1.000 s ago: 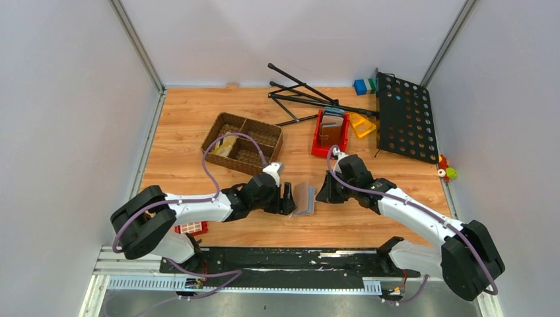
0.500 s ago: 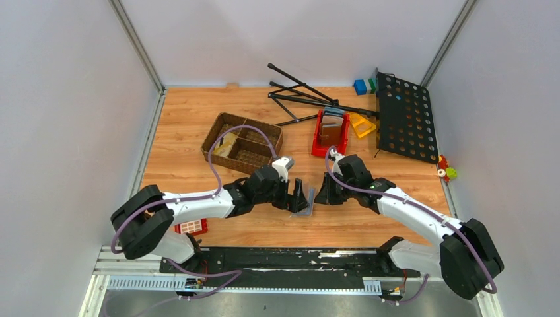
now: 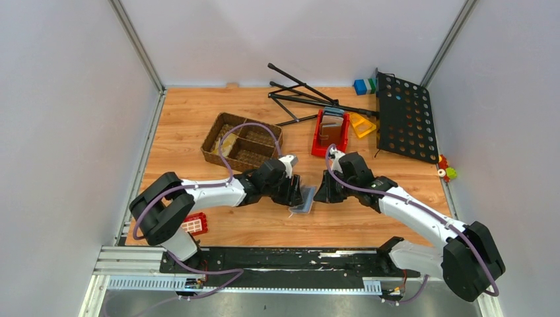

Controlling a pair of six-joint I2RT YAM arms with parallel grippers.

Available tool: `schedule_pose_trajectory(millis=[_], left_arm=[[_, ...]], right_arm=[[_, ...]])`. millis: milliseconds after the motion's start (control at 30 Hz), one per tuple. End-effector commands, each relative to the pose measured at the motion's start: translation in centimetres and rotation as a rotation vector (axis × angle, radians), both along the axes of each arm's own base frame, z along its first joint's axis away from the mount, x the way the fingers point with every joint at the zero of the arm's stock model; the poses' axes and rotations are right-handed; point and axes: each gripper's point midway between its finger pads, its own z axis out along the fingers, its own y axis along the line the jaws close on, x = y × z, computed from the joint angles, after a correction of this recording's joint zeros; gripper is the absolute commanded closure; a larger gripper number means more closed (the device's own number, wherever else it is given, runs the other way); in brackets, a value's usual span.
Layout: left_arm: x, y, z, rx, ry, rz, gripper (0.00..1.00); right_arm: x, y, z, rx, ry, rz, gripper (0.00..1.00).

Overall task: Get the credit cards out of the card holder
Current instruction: Open the card holder at the center of the board.

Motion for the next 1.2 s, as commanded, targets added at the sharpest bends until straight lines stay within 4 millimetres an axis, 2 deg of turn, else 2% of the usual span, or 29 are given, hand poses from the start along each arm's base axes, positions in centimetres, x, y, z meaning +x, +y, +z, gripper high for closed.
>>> schedule_pose_trajectory(millis=[0,133,233,333,400,633,867,1033,1167], left_arm=[[0.3,0.8,0.0,-0.087,0.062,0.019,0.45],[0.0,1.0,1.2,-0.207,0.071,0.021,0.49],[-0.1,1.7,1.0,-0.211,0.079,0.036,0.59],[-0.2,2.4,0.5,-0.203,0.085,0.053,0.64],[-0.3,2.7,0.3,-0.205,0.086,0.061,0.70],[-0.6,3.8,-0.5,-0.203,0.081,0.103,0.87],[-0.6,4.0,-1.2,-0.219,0.084,0.137,0.99],[-0.7,4.0,-1.1,-0.244,0.088,0.142,0.99],[-1.2,4.1,-1.0,-0.275,0.103,0.148,1.00]], right_arm=[[1.1,0.1,1.8,0.007,-0.066,-0.002,1.00],[1.2,-0.1,1.3,-0.009,-0.065,-0.013,1.00],[1.3,-0.3,1.1,-0.019,-0.066,-0.020,1.00],[1.4,-0.5,0.8,-0.028,-0.060,-0.036,0.96],[1.3,-0.7,0.5,-0.035,-0.051,-0.049,0.85],[0.8,-0.6,-0.9,0.025,0.009,-0.111,0.35],[0.8,-1.4,-3.0,0.068,0.098,-0.236,0.06],[0.8,-1.5,-4.2,0.047,0.120,-0.244,0.05],[0.5,0.0,-4.5,0.104,0.165,-0.193,0.12]])
